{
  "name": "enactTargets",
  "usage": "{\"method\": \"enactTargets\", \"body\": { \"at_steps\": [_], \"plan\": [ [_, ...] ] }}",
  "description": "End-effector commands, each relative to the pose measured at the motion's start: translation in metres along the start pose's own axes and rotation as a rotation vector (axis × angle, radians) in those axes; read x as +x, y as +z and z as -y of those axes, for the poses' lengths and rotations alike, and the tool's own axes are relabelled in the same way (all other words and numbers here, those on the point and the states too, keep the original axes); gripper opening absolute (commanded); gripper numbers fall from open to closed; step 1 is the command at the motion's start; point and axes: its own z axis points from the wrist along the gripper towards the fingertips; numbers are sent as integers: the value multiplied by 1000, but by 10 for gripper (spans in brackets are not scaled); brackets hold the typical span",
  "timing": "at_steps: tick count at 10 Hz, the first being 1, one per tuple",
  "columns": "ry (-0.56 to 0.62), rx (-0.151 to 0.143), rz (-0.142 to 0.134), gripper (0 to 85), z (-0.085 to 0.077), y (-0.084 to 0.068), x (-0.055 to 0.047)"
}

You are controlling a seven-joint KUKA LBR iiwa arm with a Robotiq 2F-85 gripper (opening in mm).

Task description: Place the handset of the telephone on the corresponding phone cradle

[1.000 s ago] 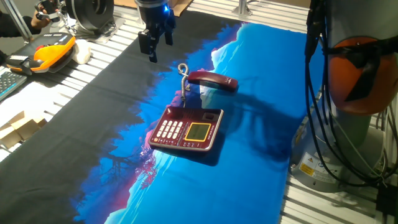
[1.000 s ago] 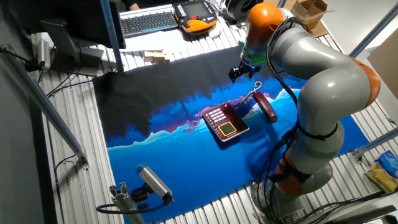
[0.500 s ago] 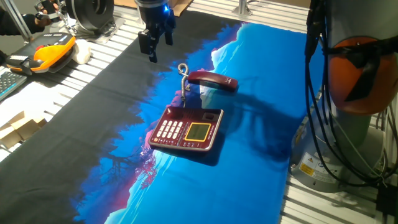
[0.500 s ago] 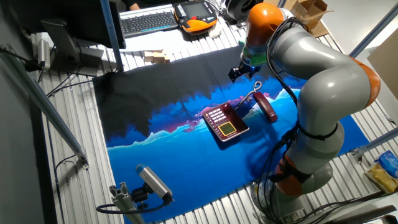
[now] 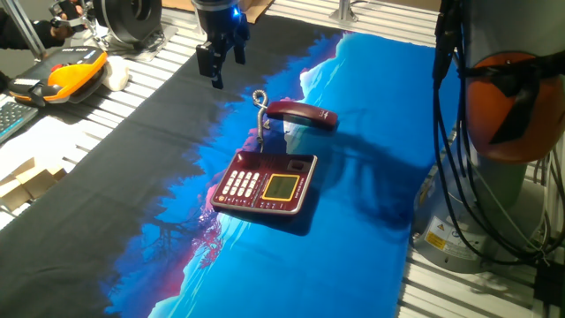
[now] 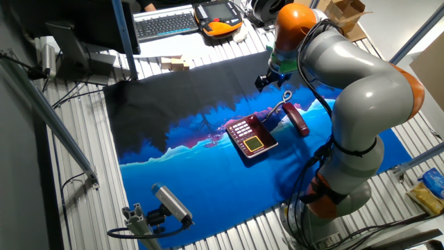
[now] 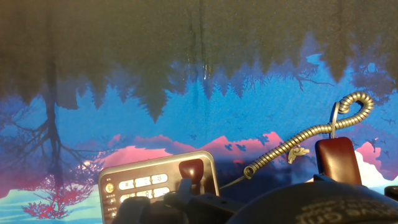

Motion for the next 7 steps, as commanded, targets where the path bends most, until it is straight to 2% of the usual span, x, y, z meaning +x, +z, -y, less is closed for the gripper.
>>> {"method": "enactTargets", "body": {
  "at_steps": [1,6,7],
  "plan": [
    [182,-21,-240,680,0,0,0],
    [167,-19,-241,680,0,0,0],
    [144,-12,-228,680,-1,0,0]
  ]
}}
